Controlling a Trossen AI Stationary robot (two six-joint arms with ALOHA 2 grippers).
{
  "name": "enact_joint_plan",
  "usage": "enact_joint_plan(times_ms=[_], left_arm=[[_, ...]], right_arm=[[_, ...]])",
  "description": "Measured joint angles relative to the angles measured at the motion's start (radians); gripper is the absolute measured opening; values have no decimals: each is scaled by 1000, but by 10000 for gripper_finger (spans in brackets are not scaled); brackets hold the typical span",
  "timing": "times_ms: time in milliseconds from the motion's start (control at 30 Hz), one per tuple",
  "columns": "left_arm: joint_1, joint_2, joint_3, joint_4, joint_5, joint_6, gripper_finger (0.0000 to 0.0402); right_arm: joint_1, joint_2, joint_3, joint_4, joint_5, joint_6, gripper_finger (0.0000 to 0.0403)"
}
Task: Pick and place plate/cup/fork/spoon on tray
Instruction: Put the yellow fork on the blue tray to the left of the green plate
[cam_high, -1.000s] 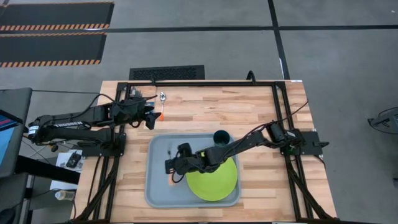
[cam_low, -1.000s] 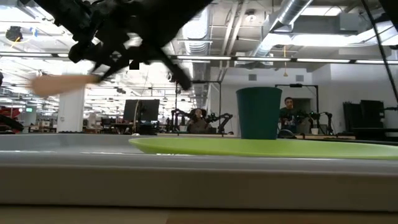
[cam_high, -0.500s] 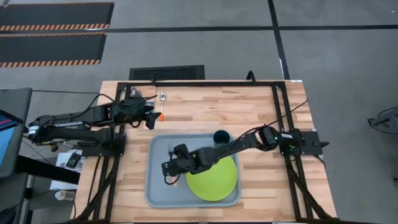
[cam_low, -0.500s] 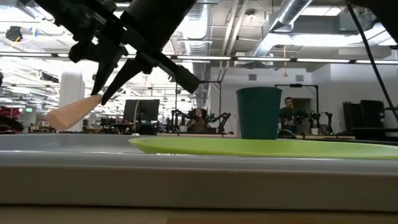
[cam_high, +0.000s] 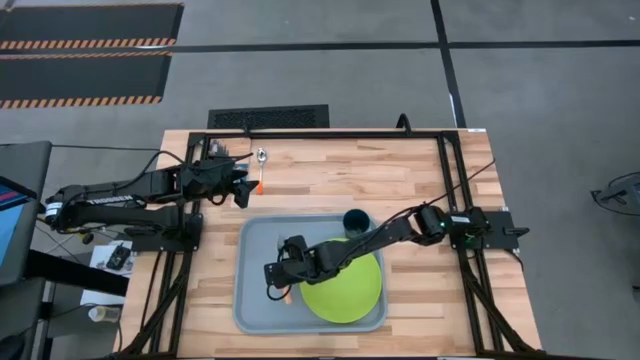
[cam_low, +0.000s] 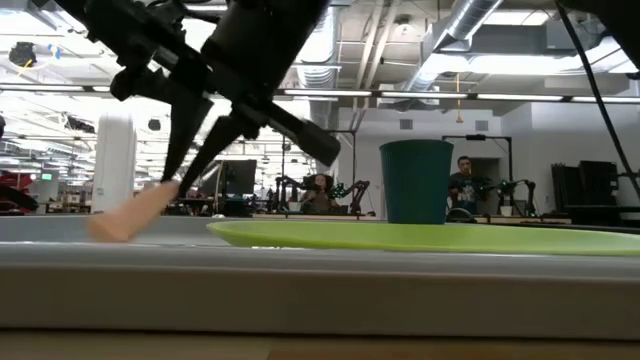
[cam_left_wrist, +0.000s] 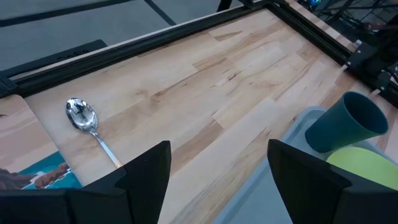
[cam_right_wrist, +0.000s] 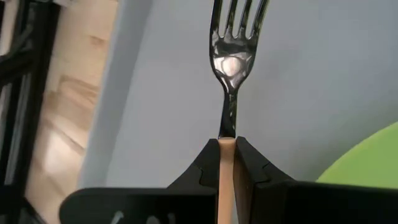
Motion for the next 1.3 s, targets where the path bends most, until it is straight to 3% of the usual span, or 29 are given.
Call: enact_joint_plan(times_ms=[300, 700, 1300], left_arm=[[0, 0, 0, 1, -1, 2, 254], [0, 0, 0, 3, -2, 2, 254], [0, 0, 0, -7, 1, 2, 254]], right_arm=[[0, 64, 1, 71, -89, 17, 27], [-8, 63, 1, 62, -89, -27, 31], [-31, 60, 1, 62, -70, -100, 145]])
